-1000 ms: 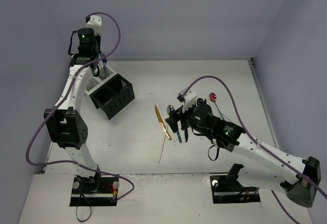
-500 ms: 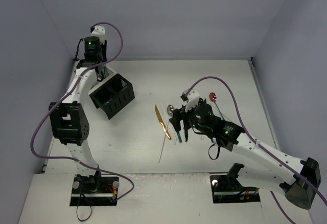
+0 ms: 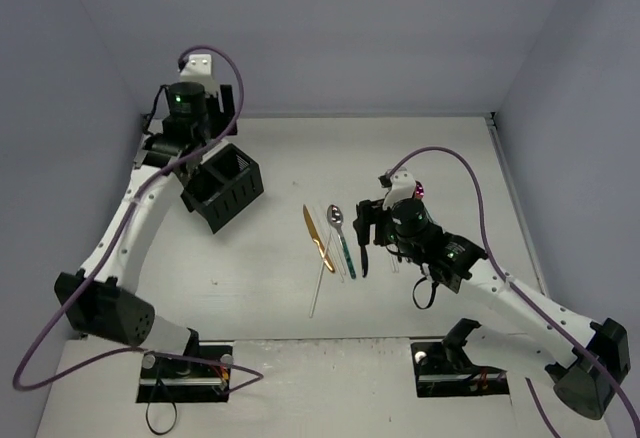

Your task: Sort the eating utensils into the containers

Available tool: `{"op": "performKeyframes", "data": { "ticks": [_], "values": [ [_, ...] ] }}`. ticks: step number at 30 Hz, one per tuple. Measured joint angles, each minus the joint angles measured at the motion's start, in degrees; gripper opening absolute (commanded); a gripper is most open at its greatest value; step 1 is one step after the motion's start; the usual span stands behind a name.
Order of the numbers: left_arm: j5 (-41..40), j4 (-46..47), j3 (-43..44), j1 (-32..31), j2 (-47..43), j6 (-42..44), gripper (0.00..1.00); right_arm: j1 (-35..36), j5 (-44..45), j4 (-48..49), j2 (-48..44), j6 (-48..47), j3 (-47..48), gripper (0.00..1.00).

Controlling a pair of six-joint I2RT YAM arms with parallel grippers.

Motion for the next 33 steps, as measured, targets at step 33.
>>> {"op": "performKeyframes", "data": {
  "ticks": [33],
  "values": [
    [3.78, -6.68, -39.96, -11.22, -29.94, -12.02, 0.83, -0.57, -5.81, -1.14, 37.92, 2.58, 9.07, 0.43]
  ]
}}
